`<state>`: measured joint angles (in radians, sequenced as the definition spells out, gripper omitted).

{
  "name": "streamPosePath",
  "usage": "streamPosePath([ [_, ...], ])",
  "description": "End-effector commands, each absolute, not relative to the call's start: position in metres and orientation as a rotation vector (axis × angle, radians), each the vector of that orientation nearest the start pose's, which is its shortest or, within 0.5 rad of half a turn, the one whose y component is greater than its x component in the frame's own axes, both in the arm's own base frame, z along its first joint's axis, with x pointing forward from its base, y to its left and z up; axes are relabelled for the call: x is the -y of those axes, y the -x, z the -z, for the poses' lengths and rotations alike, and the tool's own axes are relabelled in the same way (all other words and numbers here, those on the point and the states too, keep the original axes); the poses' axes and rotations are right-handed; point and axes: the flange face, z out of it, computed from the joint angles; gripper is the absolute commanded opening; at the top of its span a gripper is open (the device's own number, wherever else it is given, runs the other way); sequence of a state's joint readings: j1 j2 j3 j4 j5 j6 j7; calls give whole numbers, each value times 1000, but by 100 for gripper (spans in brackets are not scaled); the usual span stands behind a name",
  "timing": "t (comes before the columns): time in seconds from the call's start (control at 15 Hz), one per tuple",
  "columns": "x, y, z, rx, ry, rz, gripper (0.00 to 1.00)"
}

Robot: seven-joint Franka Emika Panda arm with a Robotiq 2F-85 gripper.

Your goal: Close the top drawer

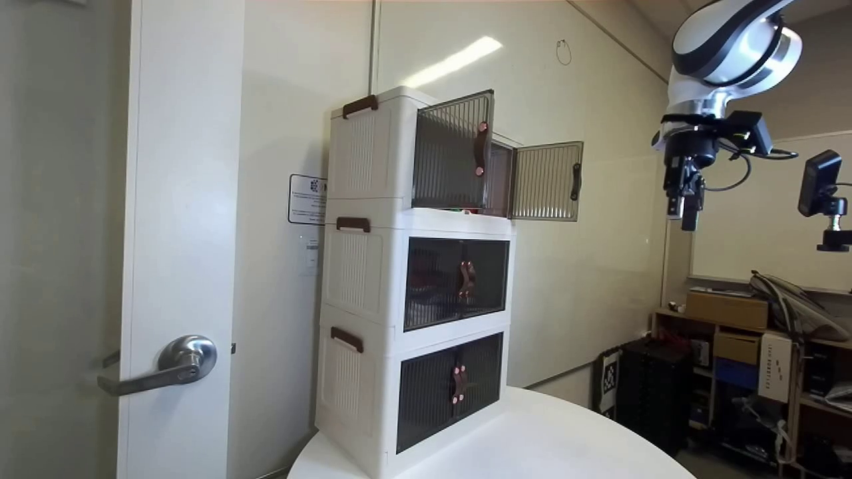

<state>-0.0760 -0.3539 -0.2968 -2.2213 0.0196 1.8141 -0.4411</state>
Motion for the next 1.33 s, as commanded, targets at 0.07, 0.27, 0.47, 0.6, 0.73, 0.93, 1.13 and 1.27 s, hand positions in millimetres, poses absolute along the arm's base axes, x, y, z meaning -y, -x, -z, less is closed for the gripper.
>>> streamPosePath([
  [0.07,159,-464,-500,215,2949,80,100],
  [0.27,153,-501,-495,194,2979,232,100],
  [0.47,156,-532,-496,188,3053,410,100],
  [0.6,163,-547,-500,183,3115,550,100],
  [0.73,173,-556,-510,200,3178,677,100],
  [0.93,195,-557,-540,201,3259,867,100],
  [1.13,224,-551,-572,116,3276,1000,100],
  [1.27,242,-546,-586,50,3262,1060,100],
])
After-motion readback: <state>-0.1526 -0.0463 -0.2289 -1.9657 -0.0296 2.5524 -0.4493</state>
